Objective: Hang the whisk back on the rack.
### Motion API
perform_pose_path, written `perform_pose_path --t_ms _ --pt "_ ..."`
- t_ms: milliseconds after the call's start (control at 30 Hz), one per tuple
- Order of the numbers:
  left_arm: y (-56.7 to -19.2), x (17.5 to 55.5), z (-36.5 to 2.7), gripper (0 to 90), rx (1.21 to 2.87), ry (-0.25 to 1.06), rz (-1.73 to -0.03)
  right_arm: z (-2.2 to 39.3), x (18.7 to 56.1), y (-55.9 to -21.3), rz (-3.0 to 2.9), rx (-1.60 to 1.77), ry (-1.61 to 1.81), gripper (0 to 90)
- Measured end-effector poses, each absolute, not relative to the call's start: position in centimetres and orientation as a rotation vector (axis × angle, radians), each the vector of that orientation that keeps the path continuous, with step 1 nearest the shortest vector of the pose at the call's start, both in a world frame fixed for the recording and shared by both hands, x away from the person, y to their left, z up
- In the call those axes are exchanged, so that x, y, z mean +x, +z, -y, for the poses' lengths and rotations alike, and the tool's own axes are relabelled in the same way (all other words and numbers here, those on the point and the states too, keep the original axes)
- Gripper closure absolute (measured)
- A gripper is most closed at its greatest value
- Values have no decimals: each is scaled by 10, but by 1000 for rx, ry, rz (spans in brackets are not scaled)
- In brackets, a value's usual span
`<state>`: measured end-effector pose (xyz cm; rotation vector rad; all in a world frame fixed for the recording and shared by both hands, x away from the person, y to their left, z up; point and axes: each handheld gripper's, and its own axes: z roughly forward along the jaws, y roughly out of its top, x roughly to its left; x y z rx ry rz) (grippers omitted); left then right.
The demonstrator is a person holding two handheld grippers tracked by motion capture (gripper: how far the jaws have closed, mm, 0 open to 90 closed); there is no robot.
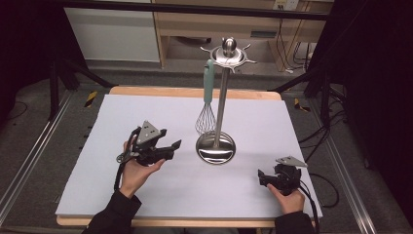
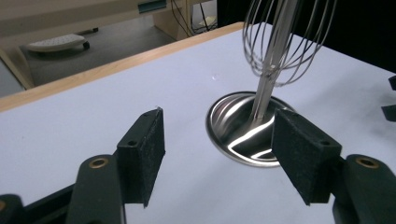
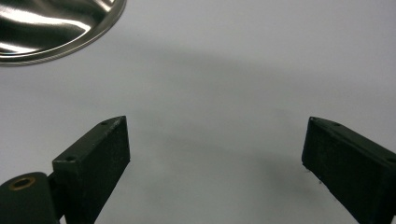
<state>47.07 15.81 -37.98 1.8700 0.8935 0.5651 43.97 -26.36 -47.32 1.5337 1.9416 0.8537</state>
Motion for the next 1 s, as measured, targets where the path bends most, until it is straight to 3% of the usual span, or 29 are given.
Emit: perform_pose_path --t_ms 500,1000 --pt "-427 463 -207 311 1890 590 -1069 269 438 -475 -1932 1551 843 83" --pt "-448 454 -256 293 1831 632 -1216 273 437 -478 -1917 1573 812 83"
